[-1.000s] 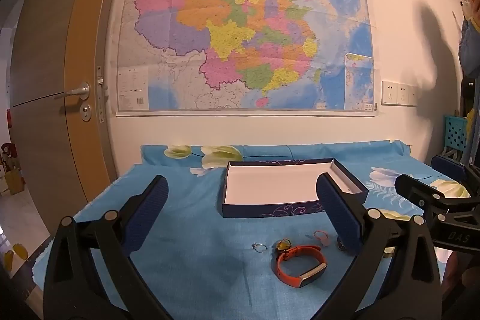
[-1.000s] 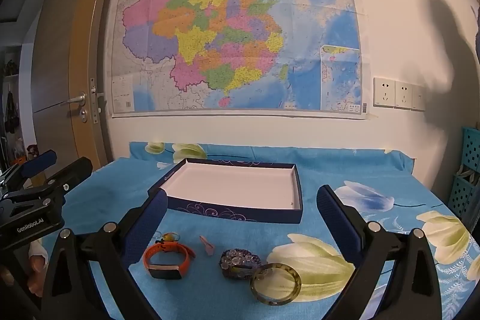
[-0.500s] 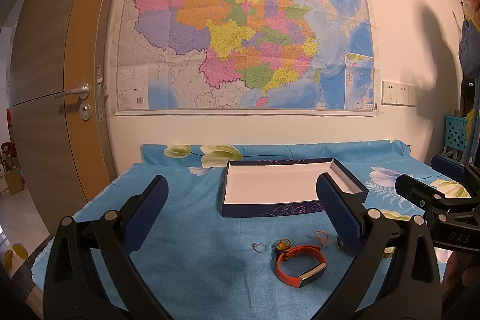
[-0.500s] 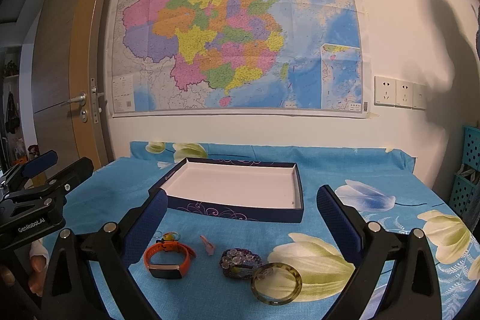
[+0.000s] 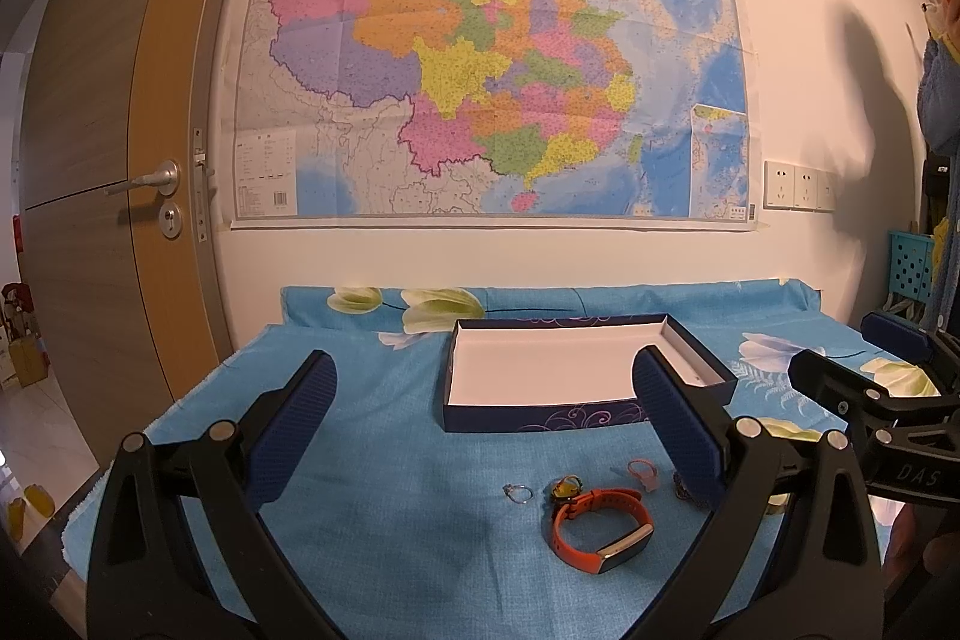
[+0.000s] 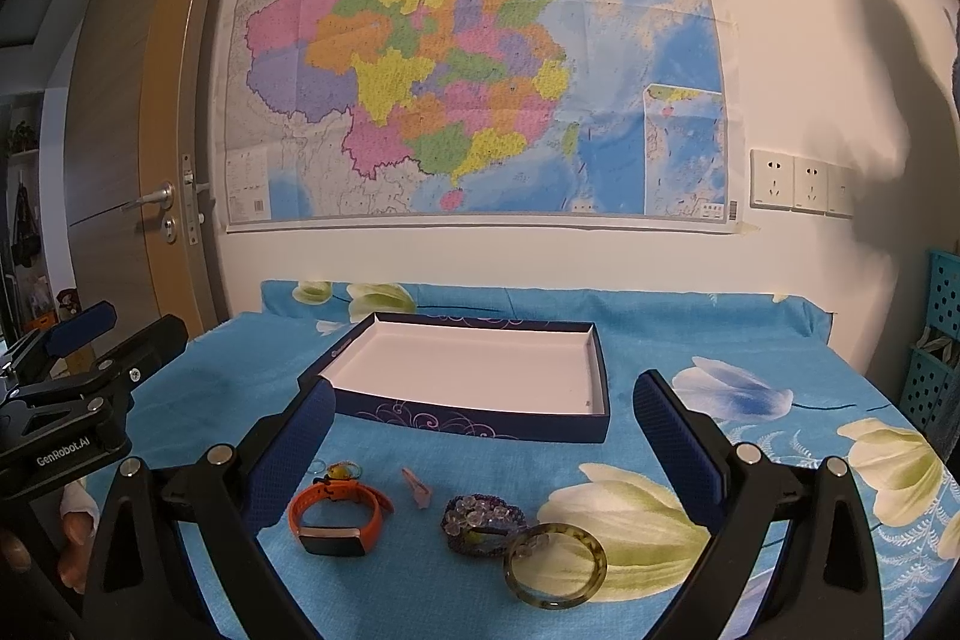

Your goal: Organize jewelry

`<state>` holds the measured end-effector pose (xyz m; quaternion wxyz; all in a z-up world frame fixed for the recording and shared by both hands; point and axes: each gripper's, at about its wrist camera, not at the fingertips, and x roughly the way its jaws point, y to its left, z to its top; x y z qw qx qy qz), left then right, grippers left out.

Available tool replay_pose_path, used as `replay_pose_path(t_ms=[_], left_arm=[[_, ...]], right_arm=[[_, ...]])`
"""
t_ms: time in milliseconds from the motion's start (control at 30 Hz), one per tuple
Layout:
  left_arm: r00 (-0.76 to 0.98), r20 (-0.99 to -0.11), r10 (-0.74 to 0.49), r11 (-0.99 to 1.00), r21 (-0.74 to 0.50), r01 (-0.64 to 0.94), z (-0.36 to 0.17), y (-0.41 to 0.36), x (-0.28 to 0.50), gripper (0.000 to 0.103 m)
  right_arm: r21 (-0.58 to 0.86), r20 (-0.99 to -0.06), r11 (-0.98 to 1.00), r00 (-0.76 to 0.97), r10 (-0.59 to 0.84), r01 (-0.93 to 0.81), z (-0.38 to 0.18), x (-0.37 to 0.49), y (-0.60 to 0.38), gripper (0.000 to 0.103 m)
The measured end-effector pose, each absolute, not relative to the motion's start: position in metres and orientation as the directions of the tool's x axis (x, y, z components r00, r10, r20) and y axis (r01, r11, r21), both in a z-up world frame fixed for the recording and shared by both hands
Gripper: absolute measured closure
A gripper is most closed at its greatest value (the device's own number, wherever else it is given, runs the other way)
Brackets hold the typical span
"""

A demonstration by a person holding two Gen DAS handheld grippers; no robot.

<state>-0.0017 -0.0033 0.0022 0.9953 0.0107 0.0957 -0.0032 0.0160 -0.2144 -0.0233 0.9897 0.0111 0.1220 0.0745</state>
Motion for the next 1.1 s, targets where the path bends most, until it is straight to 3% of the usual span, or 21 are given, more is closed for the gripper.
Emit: replay_pose_path(t_ms=[1100], left_arm=[[0.981, -0.192, -0.004, 1.0, 0.021, 0.008, 0.0024, -0.0036, -0.0014, 0.006]], right_arm=[[0.052, -0.242, 0.988, 0.958, 0.156, -0.148, -0.0222, 0.0186, -0.2138, 0.007]])
